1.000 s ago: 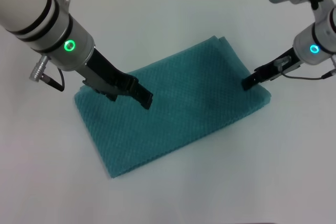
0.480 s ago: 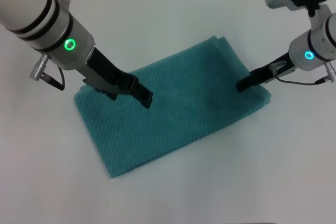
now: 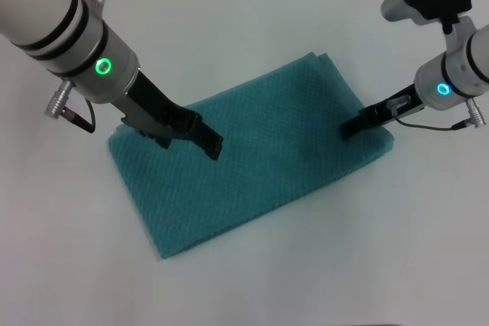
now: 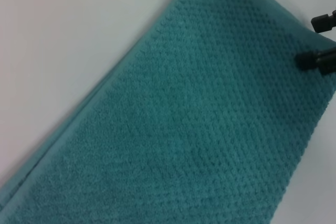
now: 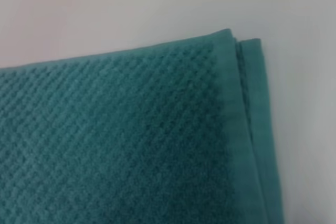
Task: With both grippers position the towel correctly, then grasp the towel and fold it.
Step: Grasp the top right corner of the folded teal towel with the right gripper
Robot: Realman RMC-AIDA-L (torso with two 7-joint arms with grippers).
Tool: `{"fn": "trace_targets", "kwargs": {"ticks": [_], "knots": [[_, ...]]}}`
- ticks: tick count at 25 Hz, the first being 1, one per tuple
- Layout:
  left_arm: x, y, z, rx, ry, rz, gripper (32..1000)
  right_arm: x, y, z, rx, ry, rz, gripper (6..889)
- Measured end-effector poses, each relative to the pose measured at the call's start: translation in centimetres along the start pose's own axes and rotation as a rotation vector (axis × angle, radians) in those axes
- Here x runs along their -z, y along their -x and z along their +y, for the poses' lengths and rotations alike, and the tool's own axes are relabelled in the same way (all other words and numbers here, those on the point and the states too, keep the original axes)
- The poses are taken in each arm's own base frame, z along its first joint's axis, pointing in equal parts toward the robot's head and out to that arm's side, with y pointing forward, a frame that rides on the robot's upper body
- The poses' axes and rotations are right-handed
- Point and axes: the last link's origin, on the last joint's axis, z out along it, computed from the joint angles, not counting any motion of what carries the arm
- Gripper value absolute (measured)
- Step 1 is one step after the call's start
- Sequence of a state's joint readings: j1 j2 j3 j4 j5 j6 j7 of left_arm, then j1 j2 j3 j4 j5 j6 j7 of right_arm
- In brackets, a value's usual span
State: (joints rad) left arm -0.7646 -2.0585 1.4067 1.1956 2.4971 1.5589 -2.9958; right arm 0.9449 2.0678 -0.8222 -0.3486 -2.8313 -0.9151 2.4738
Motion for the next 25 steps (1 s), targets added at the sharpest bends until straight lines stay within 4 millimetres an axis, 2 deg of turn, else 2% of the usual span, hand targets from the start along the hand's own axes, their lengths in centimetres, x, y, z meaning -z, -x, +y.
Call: {"fn": "trace_targets", "kwargs": {"ticks": [2, 13, 24, 25], "knots": [[0.00, -0.01, 0.00, 0.000, 0.000, 0.001, 896, -0.13, -0.04, 0.19, 0.001, 0.010, -0.003, 849], [-0.02, 0.00, 0.01, 0.001, 0.003, 0.001, 895, -0.31, -0.08, 0.43, 0.005, 0.023, -0.012, 670], [-0.11, 0.16, -0.10, 0.005, 0.003, -0.002, 893, -0.24, -0.06, 0.41, 0.039, 0.018, -0.005, 429], [-0.11, 0.17, -0.11, 0.005, 0.003, -0.002, 893, -0.23, -0.07, 0.42, 0.043, 0.017, -0.003, 381]]}}
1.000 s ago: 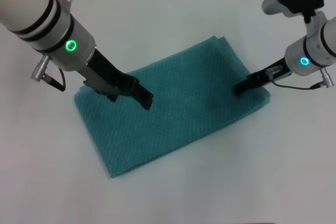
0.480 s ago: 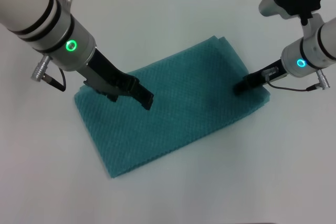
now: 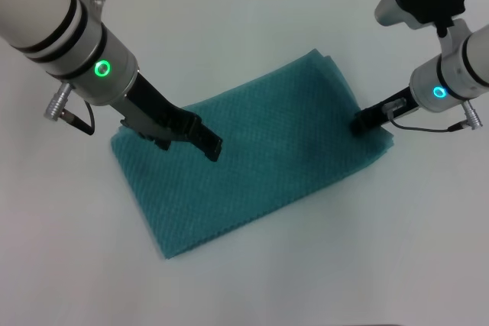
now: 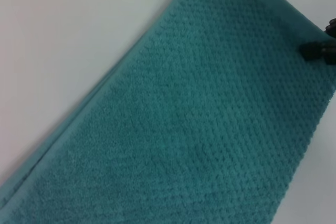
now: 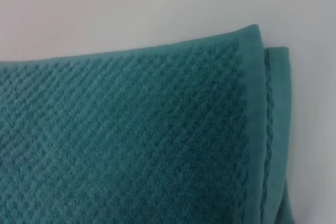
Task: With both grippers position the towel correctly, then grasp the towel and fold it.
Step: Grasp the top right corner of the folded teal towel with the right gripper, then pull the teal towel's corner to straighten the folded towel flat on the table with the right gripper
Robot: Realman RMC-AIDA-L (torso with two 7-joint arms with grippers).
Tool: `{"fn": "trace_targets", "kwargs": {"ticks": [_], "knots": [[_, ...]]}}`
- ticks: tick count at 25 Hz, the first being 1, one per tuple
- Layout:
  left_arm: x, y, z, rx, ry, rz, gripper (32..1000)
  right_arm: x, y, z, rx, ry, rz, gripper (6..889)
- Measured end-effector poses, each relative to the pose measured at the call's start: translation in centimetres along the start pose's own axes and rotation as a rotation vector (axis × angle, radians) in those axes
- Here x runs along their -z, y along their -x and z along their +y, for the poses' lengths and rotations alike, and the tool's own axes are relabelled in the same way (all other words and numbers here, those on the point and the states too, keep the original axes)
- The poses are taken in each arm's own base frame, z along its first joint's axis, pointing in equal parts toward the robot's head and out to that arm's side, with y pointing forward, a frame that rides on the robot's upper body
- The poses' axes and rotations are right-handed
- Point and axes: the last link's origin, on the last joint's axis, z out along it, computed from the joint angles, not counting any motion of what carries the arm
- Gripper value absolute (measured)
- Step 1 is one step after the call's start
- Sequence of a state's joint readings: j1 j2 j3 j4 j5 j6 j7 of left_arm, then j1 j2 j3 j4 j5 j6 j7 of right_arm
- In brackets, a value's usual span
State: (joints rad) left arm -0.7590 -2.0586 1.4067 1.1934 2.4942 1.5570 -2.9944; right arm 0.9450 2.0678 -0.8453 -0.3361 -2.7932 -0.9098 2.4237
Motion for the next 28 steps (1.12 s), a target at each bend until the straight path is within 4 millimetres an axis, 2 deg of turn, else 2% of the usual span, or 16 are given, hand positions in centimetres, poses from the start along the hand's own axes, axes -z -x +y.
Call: {"fn": "trace_targets", "kwargs": {"ticks": [4, 12, 28], "knots": [[0.00, 0.01, -0.01, 0.000, 0.000, 0.000, 892, 0.04, 0.03, -0.01, 0.008, -0.003, 0.003, 191], [0.02, 0.03, -0.08, 0.001, -0.001, 0.000, 891, 0.09, 0.10, 0.01, 0.008, 0.000, 0.003, 97], [0.02, 0.04, -0.09, 0.001, -0.001, 0.000, 888, 0.08, 0.11, 0.06, 0.010, 0.000, 0.005, 98]]}}
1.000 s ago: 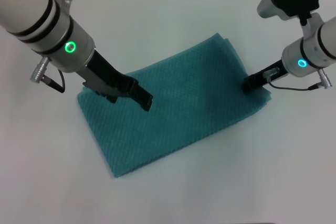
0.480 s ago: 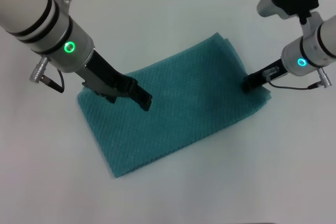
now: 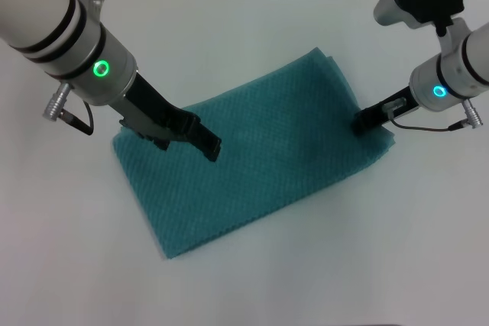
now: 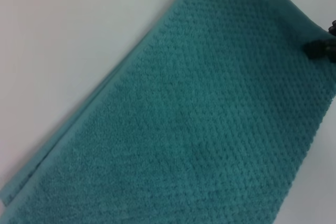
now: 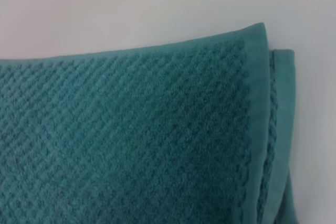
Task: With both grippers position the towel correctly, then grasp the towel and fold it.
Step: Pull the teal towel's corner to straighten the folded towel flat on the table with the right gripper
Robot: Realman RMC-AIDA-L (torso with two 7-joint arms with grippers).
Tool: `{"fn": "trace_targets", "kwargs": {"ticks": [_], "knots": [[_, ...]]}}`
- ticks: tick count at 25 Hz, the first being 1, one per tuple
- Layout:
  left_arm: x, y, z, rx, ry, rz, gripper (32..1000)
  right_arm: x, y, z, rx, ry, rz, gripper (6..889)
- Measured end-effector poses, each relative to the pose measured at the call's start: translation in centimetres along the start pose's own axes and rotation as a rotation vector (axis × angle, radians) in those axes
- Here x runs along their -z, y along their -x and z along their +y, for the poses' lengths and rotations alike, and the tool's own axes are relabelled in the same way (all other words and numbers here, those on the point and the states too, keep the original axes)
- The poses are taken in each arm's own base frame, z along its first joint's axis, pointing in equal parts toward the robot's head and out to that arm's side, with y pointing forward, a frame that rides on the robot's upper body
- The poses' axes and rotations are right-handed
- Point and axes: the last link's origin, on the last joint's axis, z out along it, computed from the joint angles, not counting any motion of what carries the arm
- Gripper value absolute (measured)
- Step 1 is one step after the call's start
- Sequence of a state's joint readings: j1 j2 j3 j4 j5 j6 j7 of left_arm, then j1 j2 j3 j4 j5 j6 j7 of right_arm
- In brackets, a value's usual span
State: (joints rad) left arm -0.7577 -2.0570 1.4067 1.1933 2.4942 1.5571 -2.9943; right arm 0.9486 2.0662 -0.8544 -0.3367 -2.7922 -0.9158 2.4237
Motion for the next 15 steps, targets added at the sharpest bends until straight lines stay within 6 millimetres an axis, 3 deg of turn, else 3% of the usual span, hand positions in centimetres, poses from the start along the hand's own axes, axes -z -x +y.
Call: {"fn": "trace_targets", "kwargs": {"ticks": [15], "knots": [[-0.02, -0.05, -0.05, 0.001, -0.001, 0.006, 886, 0.12, -0.24, 0.05, 0.003, 0.015, 0.015, 96]]}}
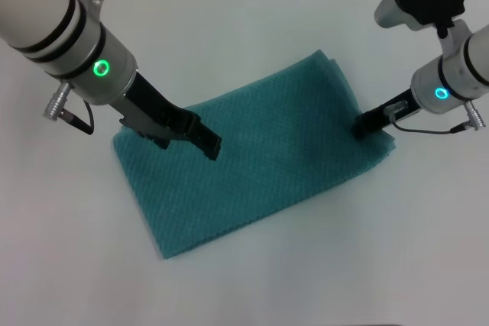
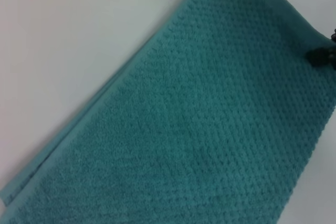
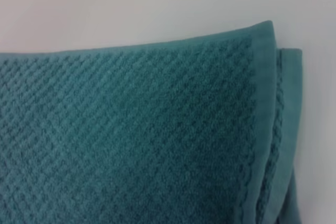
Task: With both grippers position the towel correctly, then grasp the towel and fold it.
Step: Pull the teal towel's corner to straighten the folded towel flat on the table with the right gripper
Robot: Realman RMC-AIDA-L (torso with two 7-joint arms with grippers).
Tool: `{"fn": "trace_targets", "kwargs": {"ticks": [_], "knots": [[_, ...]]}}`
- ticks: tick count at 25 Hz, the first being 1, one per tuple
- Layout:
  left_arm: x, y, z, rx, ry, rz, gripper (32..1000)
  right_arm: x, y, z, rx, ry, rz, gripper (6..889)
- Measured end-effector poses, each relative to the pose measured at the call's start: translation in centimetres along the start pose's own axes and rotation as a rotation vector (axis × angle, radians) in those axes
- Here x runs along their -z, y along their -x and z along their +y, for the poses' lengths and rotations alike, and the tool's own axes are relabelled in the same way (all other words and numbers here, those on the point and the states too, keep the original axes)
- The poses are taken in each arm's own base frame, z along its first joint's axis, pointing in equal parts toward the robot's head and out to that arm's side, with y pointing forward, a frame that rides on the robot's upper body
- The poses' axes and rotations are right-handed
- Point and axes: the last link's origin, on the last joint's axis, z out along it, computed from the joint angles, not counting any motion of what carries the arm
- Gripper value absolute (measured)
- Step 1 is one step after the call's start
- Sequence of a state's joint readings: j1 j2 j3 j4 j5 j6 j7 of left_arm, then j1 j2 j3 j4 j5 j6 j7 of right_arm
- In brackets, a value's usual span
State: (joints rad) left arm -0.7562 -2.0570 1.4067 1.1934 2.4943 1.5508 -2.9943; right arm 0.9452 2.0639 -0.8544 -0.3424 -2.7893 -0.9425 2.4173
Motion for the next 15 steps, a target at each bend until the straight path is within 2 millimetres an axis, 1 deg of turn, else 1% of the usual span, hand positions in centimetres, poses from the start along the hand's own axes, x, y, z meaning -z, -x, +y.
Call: {"fn": "trace_targets", "kwargs": {"ticks": [9, 15], "knots": [[-0.04, 0.15, -0.15, 0.005, -0.001, -0.002, 884, 0.36, -0.24, 0.27, 0.006, 0.029, 0.027, 97], [-0.03, 0.16, -0.17, 0.005, -0.001, -0.002, 883, 0.55, -0.83, 0.23, -0.001, 0.047, 0.046, 97]]}}
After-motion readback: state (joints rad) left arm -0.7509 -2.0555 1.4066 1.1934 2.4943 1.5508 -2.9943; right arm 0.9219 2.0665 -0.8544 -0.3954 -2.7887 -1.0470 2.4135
